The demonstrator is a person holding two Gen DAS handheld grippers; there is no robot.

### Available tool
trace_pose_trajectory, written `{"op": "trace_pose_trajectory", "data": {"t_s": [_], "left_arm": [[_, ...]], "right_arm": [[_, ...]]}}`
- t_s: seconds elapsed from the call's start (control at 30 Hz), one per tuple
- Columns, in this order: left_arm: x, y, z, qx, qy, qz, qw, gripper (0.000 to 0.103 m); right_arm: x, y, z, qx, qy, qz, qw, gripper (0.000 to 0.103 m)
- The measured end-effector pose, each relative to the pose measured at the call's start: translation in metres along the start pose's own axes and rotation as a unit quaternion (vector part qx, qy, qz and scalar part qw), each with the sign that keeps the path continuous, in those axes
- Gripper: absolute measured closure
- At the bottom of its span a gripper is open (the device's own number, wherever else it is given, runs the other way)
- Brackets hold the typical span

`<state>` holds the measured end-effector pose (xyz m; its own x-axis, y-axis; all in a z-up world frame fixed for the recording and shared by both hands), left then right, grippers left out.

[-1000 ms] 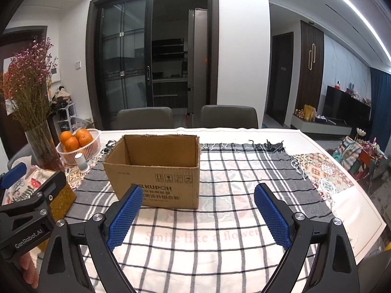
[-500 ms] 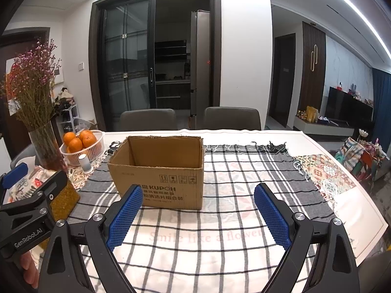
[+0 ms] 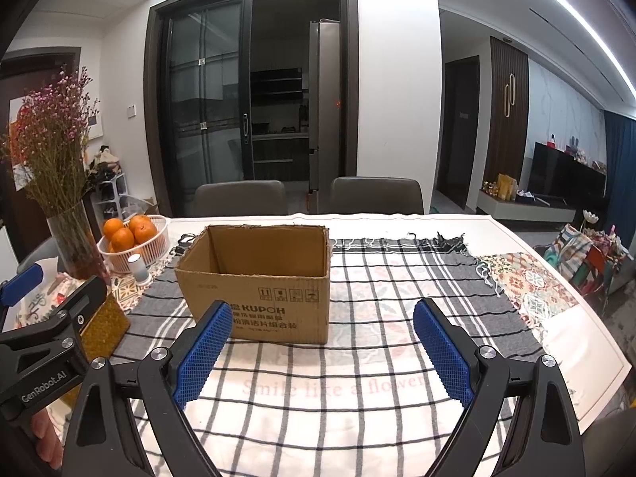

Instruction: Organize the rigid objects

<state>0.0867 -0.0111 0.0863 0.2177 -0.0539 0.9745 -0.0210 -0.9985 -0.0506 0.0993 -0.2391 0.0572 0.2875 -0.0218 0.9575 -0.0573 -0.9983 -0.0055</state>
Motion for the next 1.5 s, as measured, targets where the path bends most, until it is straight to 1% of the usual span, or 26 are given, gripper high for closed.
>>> {"op": "trace_pose_trajectory", "data": {"t_s": [1.5], "left_arm": [[0.0009, 0.0004, -0.0027, 0.009, 0.005, 0.003, 0.9999, 0.0]], "right_arm": [[-0.0015, 0.001, -0.0018, -0.007, 0.001, 0.002, 1.0, 0.01]]}}
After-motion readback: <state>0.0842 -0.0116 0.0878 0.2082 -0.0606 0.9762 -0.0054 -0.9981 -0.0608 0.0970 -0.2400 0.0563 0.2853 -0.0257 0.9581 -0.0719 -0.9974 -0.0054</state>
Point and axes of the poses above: each gripper's, at about its wrist camera, not at the fingertips, and z roughly the way its jaws point, y to its right, x to its top, the point moved 1 cm from there along z, roughly the way its jaws point, and after that the axes turned 11 degrees about y, right-handed, at the moved point
